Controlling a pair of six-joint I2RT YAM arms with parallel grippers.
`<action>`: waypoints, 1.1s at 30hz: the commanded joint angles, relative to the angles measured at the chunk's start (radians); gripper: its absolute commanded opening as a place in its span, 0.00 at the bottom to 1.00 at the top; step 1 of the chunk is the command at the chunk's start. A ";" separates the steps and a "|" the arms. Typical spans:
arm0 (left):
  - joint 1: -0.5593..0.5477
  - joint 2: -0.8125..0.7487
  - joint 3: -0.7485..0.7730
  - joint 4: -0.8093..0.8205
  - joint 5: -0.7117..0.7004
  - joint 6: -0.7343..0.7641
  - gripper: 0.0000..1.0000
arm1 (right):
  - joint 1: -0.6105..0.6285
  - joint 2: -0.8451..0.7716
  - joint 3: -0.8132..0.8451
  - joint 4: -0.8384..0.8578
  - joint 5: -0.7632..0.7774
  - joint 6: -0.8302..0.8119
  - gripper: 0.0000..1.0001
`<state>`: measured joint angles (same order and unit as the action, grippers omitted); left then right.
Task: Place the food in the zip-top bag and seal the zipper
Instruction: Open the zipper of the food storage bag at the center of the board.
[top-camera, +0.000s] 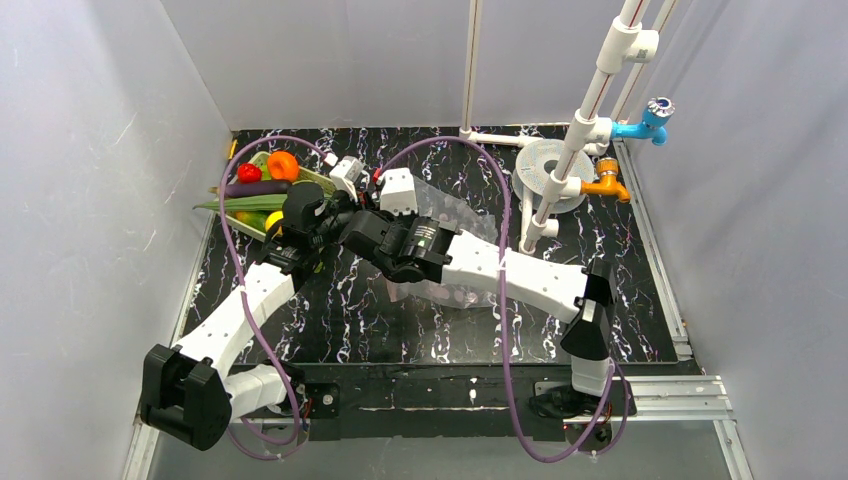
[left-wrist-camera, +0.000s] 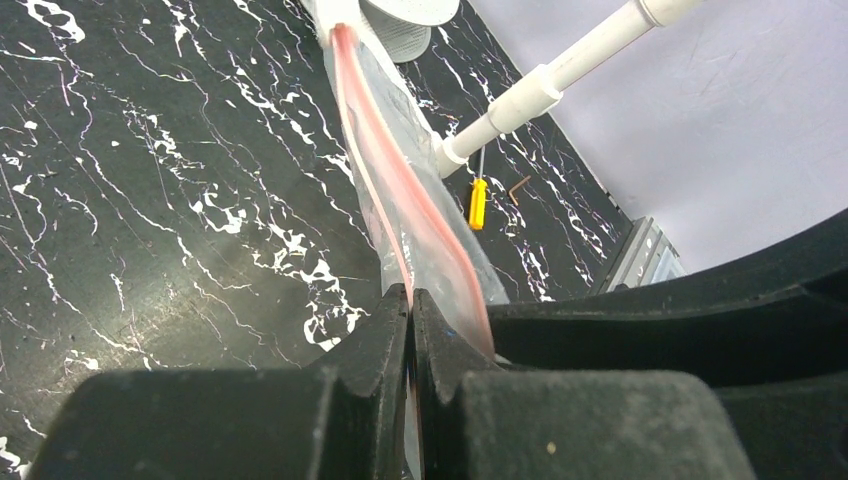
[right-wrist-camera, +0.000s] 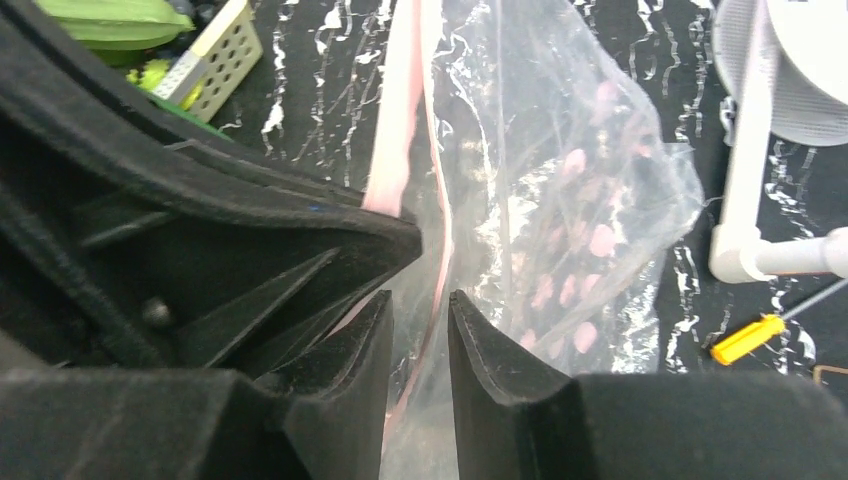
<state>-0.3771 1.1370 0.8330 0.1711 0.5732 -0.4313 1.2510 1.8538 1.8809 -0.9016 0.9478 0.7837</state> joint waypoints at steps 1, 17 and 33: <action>-0.006 -0.038 -0.001 -0.002 -0.005 0.003 0.00 | -0.001 0.025 0.069 -0.124 0.121 0.053 0.34; -0.005 -0.043 -0.003 -0.004 -0.011 0.005 0.00 | -0.003 0.061 0.066 -0.124 0.157 0.053 0.24; -0.032 -0.085 -0.035 -0.085 -0.142 0.105 0.37 | -0.053 -0.207 -0.240 0.146 -0.070 -0.154 0.01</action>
<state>-0.3840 1.1202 0.8196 0.1406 0.5266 -0.4026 1.2400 1.7367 1.7012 -0.8688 0.9928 0.6895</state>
